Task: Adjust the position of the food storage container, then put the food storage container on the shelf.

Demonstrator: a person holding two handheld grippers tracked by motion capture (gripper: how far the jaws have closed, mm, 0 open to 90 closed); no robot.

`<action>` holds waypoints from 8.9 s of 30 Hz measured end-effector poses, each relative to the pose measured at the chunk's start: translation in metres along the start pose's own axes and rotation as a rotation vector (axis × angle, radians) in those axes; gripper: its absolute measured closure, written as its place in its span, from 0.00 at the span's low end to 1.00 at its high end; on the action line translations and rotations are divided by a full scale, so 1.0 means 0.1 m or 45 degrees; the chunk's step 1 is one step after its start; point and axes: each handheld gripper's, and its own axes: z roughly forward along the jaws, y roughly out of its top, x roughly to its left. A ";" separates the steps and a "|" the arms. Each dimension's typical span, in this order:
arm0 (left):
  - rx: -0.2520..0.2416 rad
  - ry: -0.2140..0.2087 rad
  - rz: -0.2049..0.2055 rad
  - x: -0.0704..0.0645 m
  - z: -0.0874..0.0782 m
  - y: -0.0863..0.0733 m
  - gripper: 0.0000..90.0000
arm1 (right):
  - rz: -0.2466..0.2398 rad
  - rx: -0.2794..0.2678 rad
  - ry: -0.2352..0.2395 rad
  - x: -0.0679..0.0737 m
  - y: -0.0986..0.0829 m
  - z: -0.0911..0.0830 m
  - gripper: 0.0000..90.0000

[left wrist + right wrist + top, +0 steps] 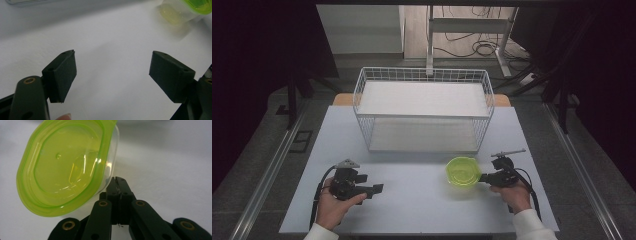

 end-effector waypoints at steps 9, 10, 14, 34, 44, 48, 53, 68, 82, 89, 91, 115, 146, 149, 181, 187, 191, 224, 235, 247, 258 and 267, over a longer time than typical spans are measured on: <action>-0.001 -0.001 -0.001 0.00 0.00 0.00 0.24 | 0.002 0.020 0.009 0.08 -0.03 0.05 0.99; -0.001 -0.001 -0.001 0.00 0.00 0.00 0.24 | 0.004 0.022 0.010 0.09 -0.04 0.05 0.99; 0.000 -0.002 0.000 0.00 0.00 0.00 0.24 | 0.004 0.022 0.008 0.12 -0.04 0.09 0.99; 0.001 -0.005 -0.002 0.01 0.00 0.00 0.24 | -0.128 -0.007 0.014 0.43 0.13 0.37 0.99; -0.002 -0.009 -0.001 0.01 -0.01 0.00 0.24 | -0.186 0.027 0.048 0.70 0.15 0.51 0.99; -0.001 -0.009 0.000 0.01 -0.01 0.00 0.24 | -0.211 0.036 0.060 0.80 0.15 0.56 0.99; 0.001 -0.009 0.001 0.01 -0.01 0.00 0.24 | -0.234 0.039 0.071 0.89 0.17 0.62 0.99; -0.002 -0.008 0.000 0.01 -0.01 0.00 0.24 | -0.248 0.021 0.073 0.95 0.19 0.67 0.99; -0.021 -0.006 -0.009 0.02 -0.03 0.01 0.24 | -0.137 -0.181 0.096 0.52 0.03 -0.02 0.92; -0.025 -0.009 -0.008 0.01 -0.02 0.02 0.25 | -0.102 -0.275 0.147 0.45 0.01 -0.09 0.53; -0.029 -0.008 -0.012 0.02 -0.02 0.02 0.25 | -0.108 -0.288 0.156 0.46 0.01 -0.09 0.47; -0.079 -0.175 -0.147 -0.03 0.09 0.19 0.29 | -0.072 -0.309 0.338 0.53 0.10 -0.05 0.46; 0.040 -0.435 -0.366 -0.07 0.70 0.38 0.46 | 0.059 -0.141 0.505 0.61 0.28 0.47 0.62; 0.042 -0.457 -0.390 -0.07 0.72 0.38 0.51 | 0.069 -0.128 0.526 0.61 0.28 0.50 0.64; -0.013 -0.587 -0.411 -0.18 0.67 0.41 0.92 | 0.131 -0.162 0.591 0.63 0.24 0.36 0.89; -0.039 -0.585 -0.389 -0.22 0.60 0.45 0.92 | 0.108 -0.187 0.589 0.66 0.26 0.29 0.89; -0.059 -0.589 -0.380 -0.25 0.55 0.47 0.92 | 0.087 -0.215 0.584 0.69 0.27 0.23 0.89; -0.169 -0.594 -0.276 -0.36 0.03 1.02 0.92 | 0.019 -0.368 0.596 0.94 0.72 -0.26 0.89; -0.206 -0.603 -0.255 -0.40 -0.14 1.18 0.92 | -0.004 -0.398 0.594 1.03 0.88 -0.44 0.89; -0.237 -0.616 -0.230 -0.43 -0.30 1.44 0.92 | -0.019 -0.446 0.599 1.09 1.10 -0.64 0.89; -0.262 -0.632 -0.215 -0.41 -0.39 1.69 0.92 | -0.034 -0.471 0.581 1.12 1.34 -0.81 0.90; -0.259 -0.641 -0.213 -0.35 -0.39 1.96 0.92 | -0.039 -0.474 0.559 1.10 1.59 -0.90 0.90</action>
